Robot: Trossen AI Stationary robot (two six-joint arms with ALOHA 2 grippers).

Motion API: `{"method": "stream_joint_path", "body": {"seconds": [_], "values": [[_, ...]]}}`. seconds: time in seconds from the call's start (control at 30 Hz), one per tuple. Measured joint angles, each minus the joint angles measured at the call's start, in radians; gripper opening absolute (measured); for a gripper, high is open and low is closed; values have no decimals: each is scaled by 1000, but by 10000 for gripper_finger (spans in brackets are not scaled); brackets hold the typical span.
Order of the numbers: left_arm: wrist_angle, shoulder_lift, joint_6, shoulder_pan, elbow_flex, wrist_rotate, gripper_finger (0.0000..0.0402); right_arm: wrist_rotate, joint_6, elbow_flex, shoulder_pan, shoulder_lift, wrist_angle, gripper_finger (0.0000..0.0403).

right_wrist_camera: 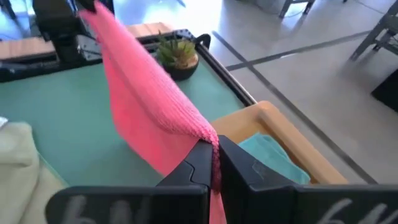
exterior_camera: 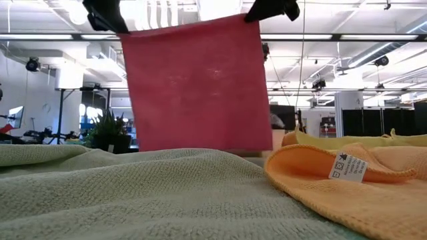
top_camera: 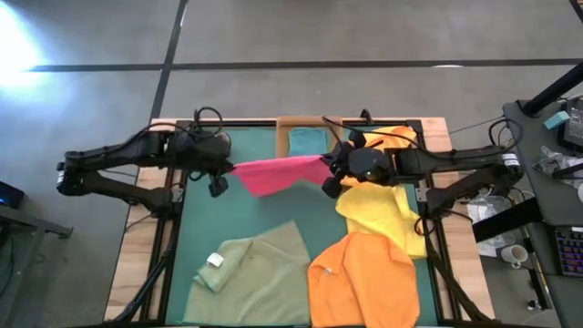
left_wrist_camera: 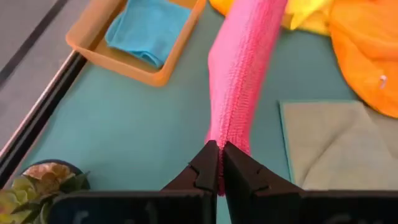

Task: Fold microfiber towels
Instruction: Fold the pink microfiber towel

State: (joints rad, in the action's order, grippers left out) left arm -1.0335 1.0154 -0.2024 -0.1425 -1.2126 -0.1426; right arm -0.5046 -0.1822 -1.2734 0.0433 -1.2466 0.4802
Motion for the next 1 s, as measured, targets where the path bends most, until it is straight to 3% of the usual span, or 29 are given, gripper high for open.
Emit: {"method": "stream_joint_path", "body": {"seconds": [0.17,0.47,0.63,0.77,0.83,1.0], "values": [[12,24,44,0,-23,-95,1,-11,18,1,-24,-52,-1,9],[42,129,339,-2,-84,-489,1,-137,183,-19,-91,-133,-15,8],[41,177,449,-12,-121,-573,1,-180,276,-49,-114,-129,-47,8],[36,193,444,-15,-140,-569,1,-164,264,-80,-106,-121,-41,8],[17,187,397,-9,-141,-518,1,-118,222,-89,-89,-119,-11,8],[-96,182,169,-4,-116,-154,1,59,-6,-79,-36,-120,92,8]]}}
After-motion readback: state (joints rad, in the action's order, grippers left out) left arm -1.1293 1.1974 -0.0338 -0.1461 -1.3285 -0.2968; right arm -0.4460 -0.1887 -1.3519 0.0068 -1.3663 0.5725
